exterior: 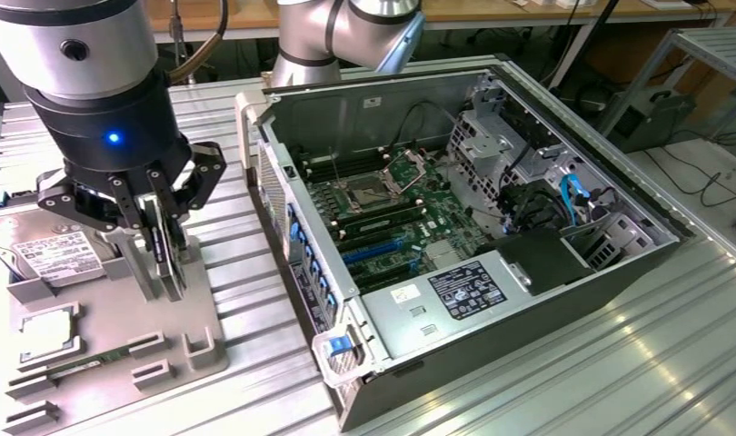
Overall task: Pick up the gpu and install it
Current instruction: 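Pick up the gpu and move the gpu toward the slot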
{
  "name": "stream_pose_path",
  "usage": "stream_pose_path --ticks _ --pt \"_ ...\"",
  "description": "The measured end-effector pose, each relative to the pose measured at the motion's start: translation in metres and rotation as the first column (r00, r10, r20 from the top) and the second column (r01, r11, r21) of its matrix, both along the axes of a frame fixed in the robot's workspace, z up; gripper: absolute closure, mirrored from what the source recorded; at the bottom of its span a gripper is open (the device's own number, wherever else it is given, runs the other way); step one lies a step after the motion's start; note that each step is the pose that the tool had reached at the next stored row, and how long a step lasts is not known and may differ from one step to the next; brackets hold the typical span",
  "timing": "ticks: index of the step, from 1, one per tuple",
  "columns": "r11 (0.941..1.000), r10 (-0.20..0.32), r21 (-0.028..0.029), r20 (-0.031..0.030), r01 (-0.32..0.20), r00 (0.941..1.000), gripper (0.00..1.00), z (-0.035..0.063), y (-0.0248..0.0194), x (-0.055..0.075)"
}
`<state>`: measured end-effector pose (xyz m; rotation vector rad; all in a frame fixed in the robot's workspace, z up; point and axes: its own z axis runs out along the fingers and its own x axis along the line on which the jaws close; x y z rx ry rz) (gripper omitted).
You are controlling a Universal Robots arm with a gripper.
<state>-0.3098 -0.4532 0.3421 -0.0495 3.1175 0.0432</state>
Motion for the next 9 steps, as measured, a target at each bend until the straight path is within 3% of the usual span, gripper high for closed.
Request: stream_pose_path --ticks 9 --pt "1.0000 0.000 -0.0074 -0.0001 0.000 1.0000 0.72 0.0106 0.0000 0.000"
